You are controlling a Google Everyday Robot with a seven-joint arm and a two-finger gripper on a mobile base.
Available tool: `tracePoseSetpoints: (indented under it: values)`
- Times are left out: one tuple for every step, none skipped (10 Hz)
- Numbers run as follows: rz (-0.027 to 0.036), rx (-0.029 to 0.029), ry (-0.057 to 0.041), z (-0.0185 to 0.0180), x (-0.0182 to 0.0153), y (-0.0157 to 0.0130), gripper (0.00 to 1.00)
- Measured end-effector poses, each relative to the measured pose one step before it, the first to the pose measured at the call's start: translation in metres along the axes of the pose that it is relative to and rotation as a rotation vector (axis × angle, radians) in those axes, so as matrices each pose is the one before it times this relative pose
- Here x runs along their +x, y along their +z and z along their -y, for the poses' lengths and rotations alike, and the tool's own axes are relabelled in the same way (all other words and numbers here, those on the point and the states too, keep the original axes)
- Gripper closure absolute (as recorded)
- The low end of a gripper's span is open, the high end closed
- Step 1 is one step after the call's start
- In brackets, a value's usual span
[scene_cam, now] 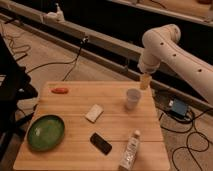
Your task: Place the white sponge in the ceramic cup
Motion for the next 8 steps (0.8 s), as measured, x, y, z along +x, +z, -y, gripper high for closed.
tracePoseSetpoints:
  values:
    - [-0.00035, 0.00022, -0.00028, 0.00009, 0.00002, 0.0, 0.22]
    - [0.00072, 0.00129, -0.00264, 0.00066, -0.00024, -0.0004, 0.22]
    - [0.00814, 0.00712, -0.019, 0.00325, -0.00247, -0.00224, 0.22]
    - [0.0148, 0.00506, -0.03402, 0.00258, -0.00715, -0.00033, 0.22]
    - [0.01694, 0.00328, -0.03974, 0.00141, -0.01137, -0.00047, 0.22]
    - [0.02025, -0.00134, -0.05311, 0.00014, -0.01613, 0.00166, 0.22]
    - [0.01623, -0.00721, -0.04916, -0.00118, -0.01523, 0.00385, 0.22]
    - [0.02197, -0.01861, -0.07546, -0.00295, -0.02449, 0.01054, 0.22]
